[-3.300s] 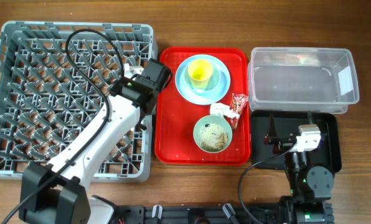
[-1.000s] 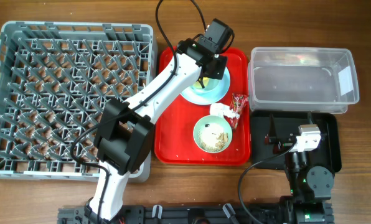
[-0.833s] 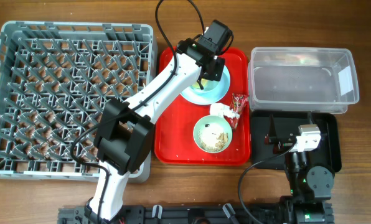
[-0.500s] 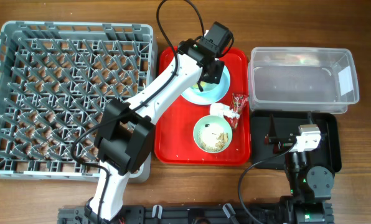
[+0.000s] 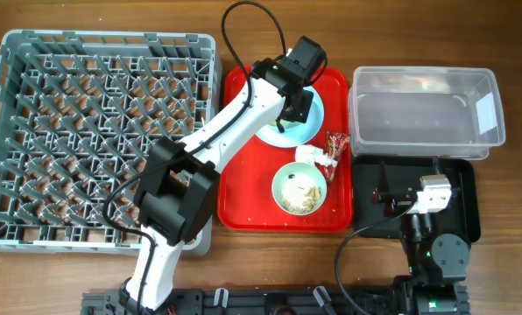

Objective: Sort waste into correct bins and load items into the dishwasher rack
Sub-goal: 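Grasp the yellow cup rim on the blue plate with the left gripper, then carry the yellow cup into the dish rack and set it down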

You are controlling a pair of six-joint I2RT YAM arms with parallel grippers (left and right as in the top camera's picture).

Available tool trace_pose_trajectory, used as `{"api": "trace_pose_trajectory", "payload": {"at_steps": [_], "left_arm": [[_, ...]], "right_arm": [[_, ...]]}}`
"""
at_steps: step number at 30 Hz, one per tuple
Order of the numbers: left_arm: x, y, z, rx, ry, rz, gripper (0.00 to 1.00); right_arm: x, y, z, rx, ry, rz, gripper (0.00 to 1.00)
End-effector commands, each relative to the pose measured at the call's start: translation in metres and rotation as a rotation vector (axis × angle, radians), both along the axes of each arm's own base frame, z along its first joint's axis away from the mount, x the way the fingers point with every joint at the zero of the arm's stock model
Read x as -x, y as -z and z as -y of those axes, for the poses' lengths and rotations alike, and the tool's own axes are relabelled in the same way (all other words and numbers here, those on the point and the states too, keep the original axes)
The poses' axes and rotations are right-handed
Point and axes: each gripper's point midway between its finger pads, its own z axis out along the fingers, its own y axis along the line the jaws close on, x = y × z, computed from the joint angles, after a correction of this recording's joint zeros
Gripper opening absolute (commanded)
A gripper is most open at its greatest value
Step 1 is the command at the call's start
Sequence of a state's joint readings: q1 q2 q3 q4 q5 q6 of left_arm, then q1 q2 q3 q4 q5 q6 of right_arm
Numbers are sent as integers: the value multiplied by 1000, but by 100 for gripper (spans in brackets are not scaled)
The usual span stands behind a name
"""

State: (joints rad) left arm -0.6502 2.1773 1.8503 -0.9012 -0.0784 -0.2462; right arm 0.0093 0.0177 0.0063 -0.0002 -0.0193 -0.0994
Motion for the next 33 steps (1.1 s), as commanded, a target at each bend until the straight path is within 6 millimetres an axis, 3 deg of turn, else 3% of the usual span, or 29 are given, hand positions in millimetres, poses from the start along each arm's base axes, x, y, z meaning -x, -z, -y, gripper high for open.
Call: {"api": "trace_pose_trajectory", "payload": {"at_steps": [1,3,4,7,10,14,17,22,28,33], "left_arm": [[-5,0,3,-6,1,28,4],[-13,-20,3,17,-9,75,4],[-24,-60,0,67,-27,141,4],[-29,-128,-12,160,-44,217,4],[-16,-187,-28,298,8,221,4],[4,-226,-66,483,44,139,4],[14,-231,-106,648,59,12,4],[11,-218,-157,908,63,-121,4],[-15,-180,-199,1203,-23,-226,4],[-38,-132,-224,1280,-128,-291,4]], "right_arm": [[0,0,0,5,-3,3,100],[0,0,0,5,-3,3,100],[0,0,0,5,-3,3,100],[0,0,0,5,-3,3,100],[0,0,0,5,-3,3,100],[0,0,0,5,-3,3,100],[0,0,0,5,-3,3,100],[0,0,0,5,-3,3,100],[0,0,0,5,-3,3,100],[0,0,0,5,-3,3,100]]}}
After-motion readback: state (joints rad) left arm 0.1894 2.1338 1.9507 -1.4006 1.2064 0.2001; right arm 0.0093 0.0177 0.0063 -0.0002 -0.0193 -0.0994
